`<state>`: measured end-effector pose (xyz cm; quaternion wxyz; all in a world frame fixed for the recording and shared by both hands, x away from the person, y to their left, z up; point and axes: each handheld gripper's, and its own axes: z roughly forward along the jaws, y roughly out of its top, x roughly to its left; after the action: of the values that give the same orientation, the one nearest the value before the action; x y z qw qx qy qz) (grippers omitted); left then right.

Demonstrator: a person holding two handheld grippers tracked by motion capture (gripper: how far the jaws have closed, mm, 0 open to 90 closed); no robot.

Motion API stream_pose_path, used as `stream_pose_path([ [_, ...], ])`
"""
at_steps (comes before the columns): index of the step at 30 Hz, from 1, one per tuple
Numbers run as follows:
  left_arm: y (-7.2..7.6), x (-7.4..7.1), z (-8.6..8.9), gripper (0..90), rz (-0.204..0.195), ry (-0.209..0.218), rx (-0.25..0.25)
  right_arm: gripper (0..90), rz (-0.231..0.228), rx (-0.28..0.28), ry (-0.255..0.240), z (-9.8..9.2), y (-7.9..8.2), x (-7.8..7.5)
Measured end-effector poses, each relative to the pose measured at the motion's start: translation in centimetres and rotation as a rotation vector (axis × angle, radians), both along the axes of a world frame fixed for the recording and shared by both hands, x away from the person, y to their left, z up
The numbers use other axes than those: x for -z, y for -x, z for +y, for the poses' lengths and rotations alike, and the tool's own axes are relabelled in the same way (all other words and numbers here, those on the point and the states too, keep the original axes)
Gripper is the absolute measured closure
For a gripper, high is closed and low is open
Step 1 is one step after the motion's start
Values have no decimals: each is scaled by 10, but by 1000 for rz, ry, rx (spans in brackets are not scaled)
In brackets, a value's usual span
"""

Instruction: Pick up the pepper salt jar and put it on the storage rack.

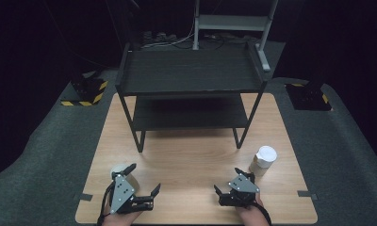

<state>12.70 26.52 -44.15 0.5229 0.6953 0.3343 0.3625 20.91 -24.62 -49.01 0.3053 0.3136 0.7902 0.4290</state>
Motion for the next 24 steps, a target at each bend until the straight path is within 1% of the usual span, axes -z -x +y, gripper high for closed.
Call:
stream_pose_path([
  [5, 3, 0, 5, 4, -5, 6, -21, 0, 0, 1, 0, 0, 0, 0],
  [8, 5, 0, 9, 4, -9, 9, -43, 0, 0, 4, 0, 1, 0, 0],
  [16, 9, 1, 18, 4, -18, 7, -75, 0, 2, 6, -3, 0, 0, 0],
  [18, 10, 2, 22, 4, -15, 9, -96, 0, 1, 7, -2, 1, 0, 0],
  [19, 10, 2, 22, 4, -15, 9, -96, 0, 1, 7, -2, 1, 0, 0],
  [24, 12, 6, 30, 4, -7, 19, -130, 0, 2, 8, -1, 1, 0, 0],
])
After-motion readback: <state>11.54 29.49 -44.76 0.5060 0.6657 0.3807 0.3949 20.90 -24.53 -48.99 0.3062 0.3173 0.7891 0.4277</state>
